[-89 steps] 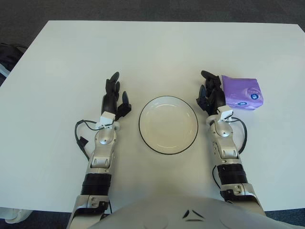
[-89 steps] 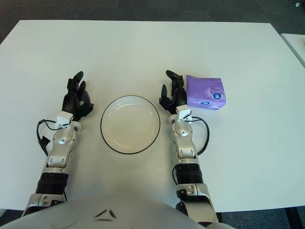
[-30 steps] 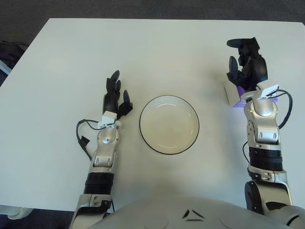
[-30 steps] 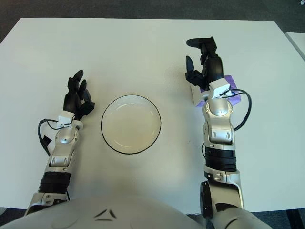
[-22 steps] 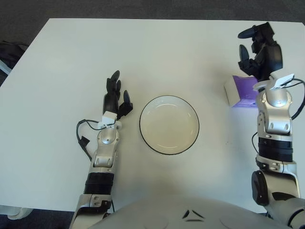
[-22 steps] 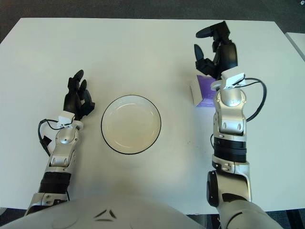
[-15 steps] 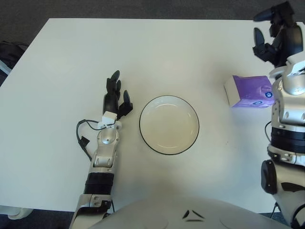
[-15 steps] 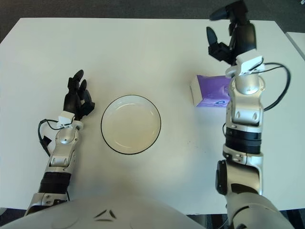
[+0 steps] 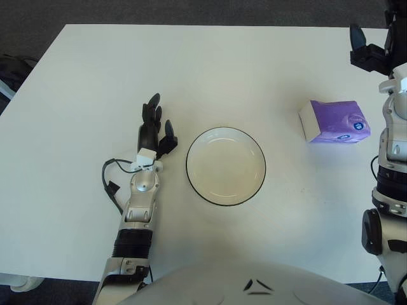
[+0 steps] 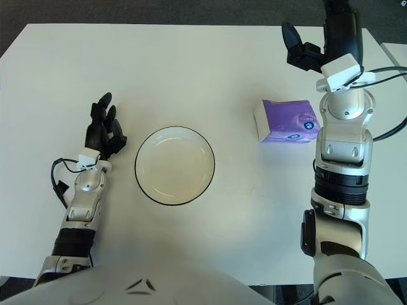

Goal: Put the tissue paper into the plate.

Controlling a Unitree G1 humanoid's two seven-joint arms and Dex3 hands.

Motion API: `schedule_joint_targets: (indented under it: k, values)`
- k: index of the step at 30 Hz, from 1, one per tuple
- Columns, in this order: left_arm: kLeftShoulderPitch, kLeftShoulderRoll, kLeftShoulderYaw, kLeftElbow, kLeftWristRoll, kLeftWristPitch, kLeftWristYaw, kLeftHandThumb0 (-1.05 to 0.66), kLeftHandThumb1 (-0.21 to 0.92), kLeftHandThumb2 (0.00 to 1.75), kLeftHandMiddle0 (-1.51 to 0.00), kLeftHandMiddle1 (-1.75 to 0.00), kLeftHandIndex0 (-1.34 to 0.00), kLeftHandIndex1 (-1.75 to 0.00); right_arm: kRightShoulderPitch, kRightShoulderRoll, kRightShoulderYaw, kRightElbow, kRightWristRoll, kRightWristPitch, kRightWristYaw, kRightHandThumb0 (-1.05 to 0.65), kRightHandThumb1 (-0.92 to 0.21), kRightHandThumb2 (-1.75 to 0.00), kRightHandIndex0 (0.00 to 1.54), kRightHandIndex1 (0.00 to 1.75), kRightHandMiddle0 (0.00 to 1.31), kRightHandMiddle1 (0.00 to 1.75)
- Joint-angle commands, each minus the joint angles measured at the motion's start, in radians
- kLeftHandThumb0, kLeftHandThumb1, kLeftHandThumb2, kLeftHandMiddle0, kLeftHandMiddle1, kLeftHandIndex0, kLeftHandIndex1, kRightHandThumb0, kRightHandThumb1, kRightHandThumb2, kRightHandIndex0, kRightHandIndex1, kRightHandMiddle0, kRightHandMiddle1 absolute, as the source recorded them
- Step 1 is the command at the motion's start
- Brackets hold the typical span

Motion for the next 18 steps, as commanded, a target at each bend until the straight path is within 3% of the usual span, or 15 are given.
schedule_joint_targets:
  k: [1,5,10,13,14,17,18]
  values:
    - [0.048,-0.007,-0.008,0.052,-0.006,0.048,-0.01,-0.74,0.92,0.91,-0.29,0.0,0.0,-0.51,0.009,-0.11,0.015,-0.036,-0.052,0.107,0.106,-0.72,-0.92,-0.59,0.35,0.0,0.0,0.76]
    - [0.047,-0.005,-0.008,0.05,-0.006,0.051,-0.011,-0.75,0.92,0.91,-0.28,0.0,0.0,-0.52,0.002,-0.204,0.043,-0.041,-0.078,0.17,0.229,-0.81,-0.92,-0.51,0.32,0.0,0.0,0.75]
    - [0.04,-0.003,-0.007,0.055,-0.008,0.055,-0.013,-0.75,0.92,0.91,-0.28,0.0,0.0,-0.52,0.006,-0.299,0.117,-0.005,-0.132,0.113,0.318,-0.95,-0.92,-0.45,0.25,0.0,0.0,0.65]
    - [0.037,-0.001,-0.008,0.058,-0.006,0.053,-0.013,-0.75,0.92,0.91,-0.29,0.0,0.0,-0.52,0.026,-0.344,0.154,-0.049,-0.178,0.105,0.363,-1.01,-0.92,-0.39,0.12,0.01,0.0,0.34]
    - [0.036,0.0,-0.008,0.058,-0.006,0.053,-0.013,-0.74,0.92,0.91,-0.29,0.0,0.0,-0.52,0.034,-0.354,0.163,-0.079,-0.2,0.116,0.375,-1.02,-0.92,-0.28,0.06,0.0,0.0,0.18]
    - [0.034,0.003,-0.008,0.058,-0.005,0.054,-0.015,-0.74,0.92,0.91,-0.29,0.0,0.0,-0.52,0.065,-0.369,0.179,-0.116,-0.261,0.126,0.385,-0.96,-0.87,-0.23,0.02,0.0,0.0,0.07]
    - [0.033,0.003,-0.009,0.058,-0.004,0.056,-0.015,-0.74,0.92,0.91,-0.29,0.0,0.0,-0.52,0.082,-0.377,0.188,-0.105,-0.29,0.114,0.377,-0.92,-0.78,-0.33,0.01,0.0,0.0,0.05]
